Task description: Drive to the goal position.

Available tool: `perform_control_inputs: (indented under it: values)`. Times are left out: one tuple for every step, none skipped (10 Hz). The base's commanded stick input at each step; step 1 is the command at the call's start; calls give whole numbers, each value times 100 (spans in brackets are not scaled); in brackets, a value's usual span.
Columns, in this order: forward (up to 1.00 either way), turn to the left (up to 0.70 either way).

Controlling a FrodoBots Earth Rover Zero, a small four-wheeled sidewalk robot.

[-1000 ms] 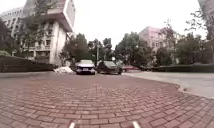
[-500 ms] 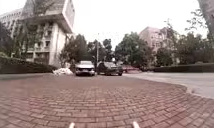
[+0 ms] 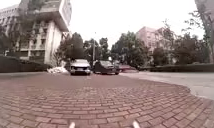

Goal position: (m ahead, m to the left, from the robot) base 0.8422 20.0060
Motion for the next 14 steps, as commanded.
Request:
perform_control_inputs:
  values:
    - [70, 0]
    - [70, 0]
    - [70, 0]
    - [70, 0]
    - [70, 0]
    - [70, 0]
    - [70, 0]
    - [70, 0]
    - [70, 0]
    - [70, 0]
    - [70, 0]
    - [70, 0]
    - [70, 0]
    - [70, 0]
